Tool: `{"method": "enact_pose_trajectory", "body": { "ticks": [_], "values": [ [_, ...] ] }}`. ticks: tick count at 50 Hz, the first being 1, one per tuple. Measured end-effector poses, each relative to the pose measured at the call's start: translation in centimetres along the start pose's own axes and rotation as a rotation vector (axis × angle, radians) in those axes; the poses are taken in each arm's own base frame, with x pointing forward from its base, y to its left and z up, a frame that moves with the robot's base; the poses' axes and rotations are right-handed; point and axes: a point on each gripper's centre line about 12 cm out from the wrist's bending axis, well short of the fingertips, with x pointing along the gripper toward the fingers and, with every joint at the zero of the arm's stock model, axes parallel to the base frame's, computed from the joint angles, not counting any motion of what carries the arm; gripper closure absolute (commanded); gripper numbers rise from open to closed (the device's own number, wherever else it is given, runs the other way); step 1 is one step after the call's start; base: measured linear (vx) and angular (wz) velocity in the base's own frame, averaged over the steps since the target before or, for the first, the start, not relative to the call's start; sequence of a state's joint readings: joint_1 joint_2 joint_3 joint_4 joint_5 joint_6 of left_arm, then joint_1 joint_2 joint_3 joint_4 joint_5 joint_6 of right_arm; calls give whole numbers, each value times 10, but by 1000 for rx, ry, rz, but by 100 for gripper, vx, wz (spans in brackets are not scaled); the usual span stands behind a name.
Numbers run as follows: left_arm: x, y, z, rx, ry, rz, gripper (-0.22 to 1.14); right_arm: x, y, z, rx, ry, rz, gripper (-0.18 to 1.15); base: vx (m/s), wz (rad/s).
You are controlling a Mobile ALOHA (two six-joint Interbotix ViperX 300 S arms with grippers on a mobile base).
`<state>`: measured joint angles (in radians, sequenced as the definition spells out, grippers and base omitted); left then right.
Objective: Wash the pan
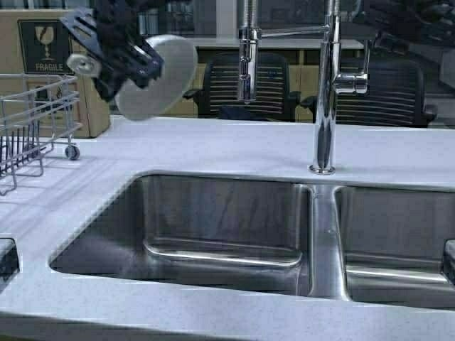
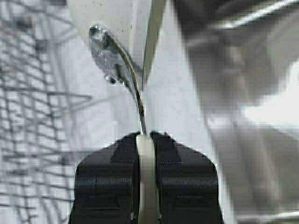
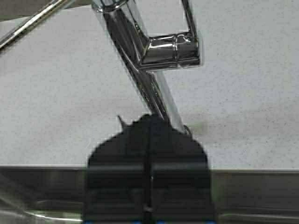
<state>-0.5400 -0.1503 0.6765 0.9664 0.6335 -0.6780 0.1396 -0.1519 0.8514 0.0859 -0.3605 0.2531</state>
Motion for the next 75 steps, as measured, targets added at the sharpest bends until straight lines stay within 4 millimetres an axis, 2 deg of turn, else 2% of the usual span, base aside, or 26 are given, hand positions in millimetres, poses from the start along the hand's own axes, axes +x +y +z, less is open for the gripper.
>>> {"method": "enact_pose_trajectory", "body": {
  "ticks": [7, 14, 22, 27, 41, 50, 64, 75],
  "values": [
    [-30, 52, 3, 33, -80, 73, 89, 0, 0, 0, 2, 0, 0, 92, 1, 2],
    [-43, 99, -7, 18, -115, 123, 89, 1, 1, 2, 3, -7, 2, 92, 0, 1],
    [-36, 141, -34, -78, -69, 134, 88, 1, 1, 4, 4, -12, 2, 92, 0, 0],
    [-22, 157, -55, -94, 4, 118, 88, 1, 1, 4, 5, -19, 5, 92, 0, 0],
    [23, 173, -102, -183, 172, 32, 88, 1, 1, 5, 4, -27, 6, 92, 0, 0],
    [41, 190, -129, -254, 251, 42, 88, 1, 2, 6, 3, -35, 10, 92, 0, 1],
    [79, 181, -157, -276, 345, -17, 88, 1, 1, 4, 3, -34, 9, 92, 0, 0],
    [99, 175, -178, -304, 407, -50, 88, 3, -2, -4, 2, -9, 0, 92, 1, 1]
  ]
}}
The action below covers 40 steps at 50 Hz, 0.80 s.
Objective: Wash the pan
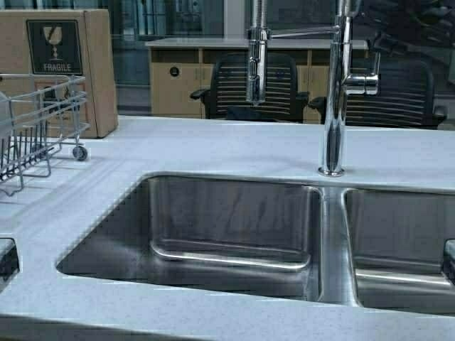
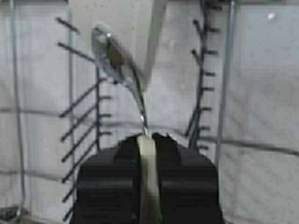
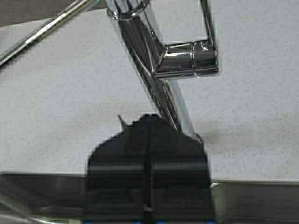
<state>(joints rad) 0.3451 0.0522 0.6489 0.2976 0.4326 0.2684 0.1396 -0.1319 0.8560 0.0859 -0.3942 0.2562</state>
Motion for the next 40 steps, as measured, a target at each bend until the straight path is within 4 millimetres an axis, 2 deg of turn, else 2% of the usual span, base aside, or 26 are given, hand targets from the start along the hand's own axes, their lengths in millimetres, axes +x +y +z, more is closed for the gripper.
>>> {"method": "enact_pose_trajectory", "body": {
  "ticks": [9, 20, 28, 37, 40],
  "values": [
    [6, 3, -2, -26, -1, 1, 86, 1, 0, -1, 0, 4, -2, 92, 1, 1],
    [9, 4, -2, -33, -2, 6, 64, 1, -1, -2, 0, 6, -2, 92, 1, 1],
    [13, 3, 0, -47, 3, 1, 38, 1, 0, -2, -1, 5, 0, 92, 1, 1],
    [13, 7, 7, -76, -16, 11, -7, 2, -1, -3, 0, 10, -4, 92, 1, 0],
    [13, 9, 8, -84, -20, 13, -13, 3, -2, -5, -1, 14, -5, 92, 0, 0]
  ]
}}
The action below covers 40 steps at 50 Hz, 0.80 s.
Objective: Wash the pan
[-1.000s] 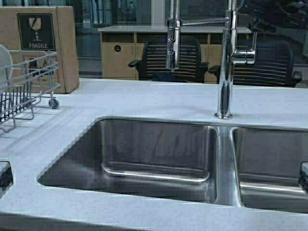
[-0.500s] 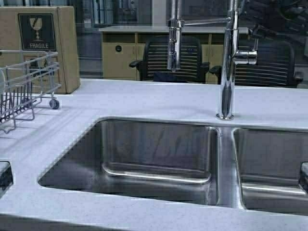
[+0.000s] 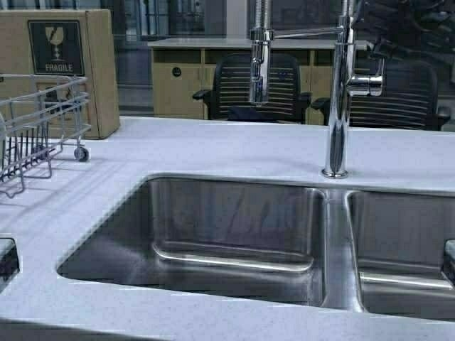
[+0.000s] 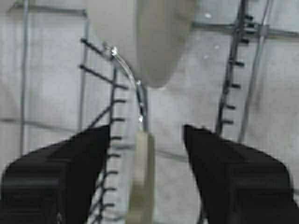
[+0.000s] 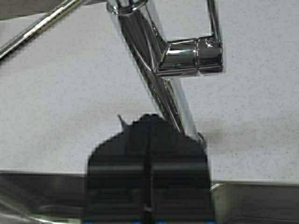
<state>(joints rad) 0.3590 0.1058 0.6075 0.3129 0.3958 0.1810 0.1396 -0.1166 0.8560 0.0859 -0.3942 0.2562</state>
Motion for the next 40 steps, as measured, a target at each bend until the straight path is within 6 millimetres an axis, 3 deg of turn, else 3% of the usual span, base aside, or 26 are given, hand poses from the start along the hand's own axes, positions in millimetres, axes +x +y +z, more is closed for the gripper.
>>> {"method": "enact_pose_trajectory", "body": {
  "ticks": [28, 35, 40],
  "values": [
    [-3, 3, 5, -36, -14, 7, -10, 1, -1, -2, 0, 4, -2, 92, 0, 0],
    [-18, 7, 11, -56, -55, 21, -10, 1, 0, -1, -2, 4, -1, 92, 0, 0],
    [-39, 10, 22, -57, -115, 43, -10, 1, 0, -1, -2, 3, -1, 92, 0, 0]
  ]
}}
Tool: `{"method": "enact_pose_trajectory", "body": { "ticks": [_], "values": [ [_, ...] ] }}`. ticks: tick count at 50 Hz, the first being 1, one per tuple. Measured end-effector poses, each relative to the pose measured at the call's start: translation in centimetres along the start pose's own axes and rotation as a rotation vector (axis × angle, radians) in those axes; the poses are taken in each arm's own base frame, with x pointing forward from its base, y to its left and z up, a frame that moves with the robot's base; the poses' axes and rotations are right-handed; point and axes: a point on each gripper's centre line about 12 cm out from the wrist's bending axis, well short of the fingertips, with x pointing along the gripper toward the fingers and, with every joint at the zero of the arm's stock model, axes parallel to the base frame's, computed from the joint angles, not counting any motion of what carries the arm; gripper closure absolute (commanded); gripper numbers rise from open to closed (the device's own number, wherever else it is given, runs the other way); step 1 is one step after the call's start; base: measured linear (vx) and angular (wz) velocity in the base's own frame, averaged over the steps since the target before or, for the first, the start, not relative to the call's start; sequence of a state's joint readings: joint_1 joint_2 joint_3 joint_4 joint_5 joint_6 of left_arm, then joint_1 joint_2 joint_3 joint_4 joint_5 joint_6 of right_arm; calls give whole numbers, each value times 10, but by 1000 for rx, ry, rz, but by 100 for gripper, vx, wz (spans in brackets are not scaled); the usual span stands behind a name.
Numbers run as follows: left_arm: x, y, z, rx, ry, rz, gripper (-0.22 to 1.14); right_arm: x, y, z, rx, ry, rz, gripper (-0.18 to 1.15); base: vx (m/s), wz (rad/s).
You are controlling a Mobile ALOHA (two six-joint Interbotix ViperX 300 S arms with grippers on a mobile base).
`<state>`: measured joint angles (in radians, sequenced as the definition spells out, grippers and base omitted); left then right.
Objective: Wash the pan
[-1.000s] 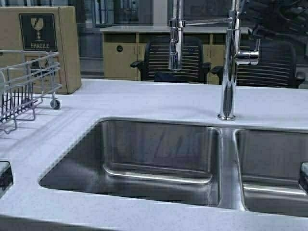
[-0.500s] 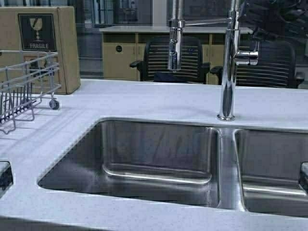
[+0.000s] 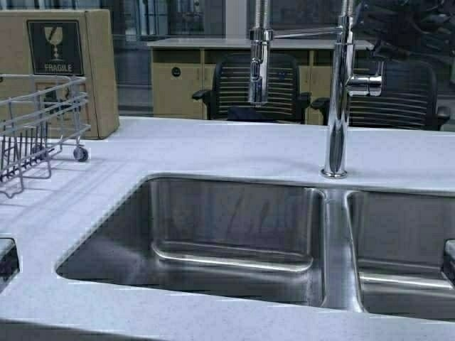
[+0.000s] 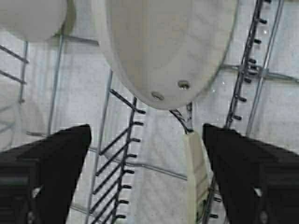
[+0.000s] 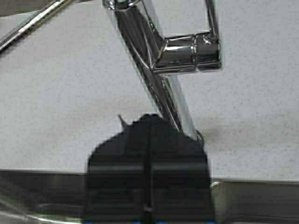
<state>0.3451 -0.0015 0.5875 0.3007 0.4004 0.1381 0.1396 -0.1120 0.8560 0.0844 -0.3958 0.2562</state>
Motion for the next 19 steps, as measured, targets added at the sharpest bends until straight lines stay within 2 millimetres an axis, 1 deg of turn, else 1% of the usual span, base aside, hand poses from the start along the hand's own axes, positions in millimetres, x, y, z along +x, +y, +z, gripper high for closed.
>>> {"method": "enact_pose_trajectory", "body": {
  "ticks": [4, 14, 19],
  "values": [
    [-15, 1, 9, 4, -42, 12, -10, 0, 0, 0, 0, 0, 0, 92, 0, 0],
    [-52, -3, 26, 22, -140, 28, -10, 0, 0, 0, 1, 1, -1, 92, 0, 0],
    [-65, -2, 30, 20, -174, 38, -10, 0, 0, 0, 0, 0, 0, 92, 0, 0]
  ]
}}
